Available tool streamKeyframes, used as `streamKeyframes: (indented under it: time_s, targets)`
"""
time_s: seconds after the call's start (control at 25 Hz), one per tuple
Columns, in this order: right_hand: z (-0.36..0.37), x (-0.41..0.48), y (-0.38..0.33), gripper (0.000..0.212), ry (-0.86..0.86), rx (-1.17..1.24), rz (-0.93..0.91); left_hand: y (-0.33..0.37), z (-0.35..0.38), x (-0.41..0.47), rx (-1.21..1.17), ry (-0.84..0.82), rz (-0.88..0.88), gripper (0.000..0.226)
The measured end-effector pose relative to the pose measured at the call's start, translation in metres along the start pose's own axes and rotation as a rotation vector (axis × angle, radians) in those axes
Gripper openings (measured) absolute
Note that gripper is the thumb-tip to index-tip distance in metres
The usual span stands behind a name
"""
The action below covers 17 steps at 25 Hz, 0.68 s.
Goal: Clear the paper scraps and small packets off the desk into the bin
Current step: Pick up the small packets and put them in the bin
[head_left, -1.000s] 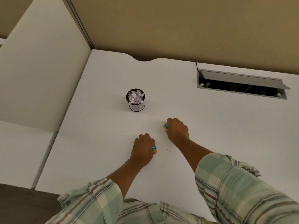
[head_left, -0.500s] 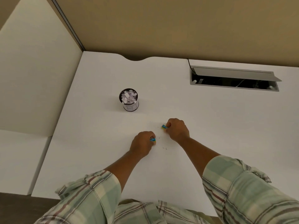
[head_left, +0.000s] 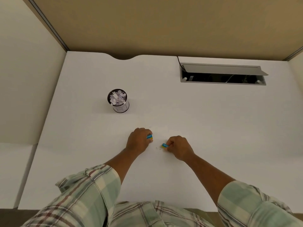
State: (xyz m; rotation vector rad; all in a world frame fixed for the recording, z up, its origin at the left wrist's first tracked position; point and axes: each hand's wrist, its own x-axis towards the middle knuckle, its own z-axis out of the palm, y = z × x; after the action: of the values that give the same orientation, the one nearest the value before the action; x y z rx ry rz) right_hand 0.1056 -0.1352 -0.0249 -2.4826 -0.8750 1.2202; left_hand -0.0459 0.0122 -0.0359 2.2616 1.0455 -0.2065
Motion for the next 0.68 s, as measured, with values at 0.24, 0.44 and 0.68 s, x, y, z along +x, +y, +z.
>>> streamKeyframes:
  time_s: [0.24,0.44,0.68]
  targets:
    - [0.022,-0.003,-0.003,0.016,0.008,-0.126,-0.054,0.002,0.003,0.003,0.106,0.02,0.045,0.027]
    - [0.028,-0.002,-0.01,0.018,0.069,-0.254,-0.114,0.006,0.007,0.006,0.252,0.024,0.06,0.026]
    - [0.032,-0.001,-0.02,0.014,-0.008,-0.482,-0.171,0.013,0.008,0.006,0.29,-0.028,-0.031,0.02]
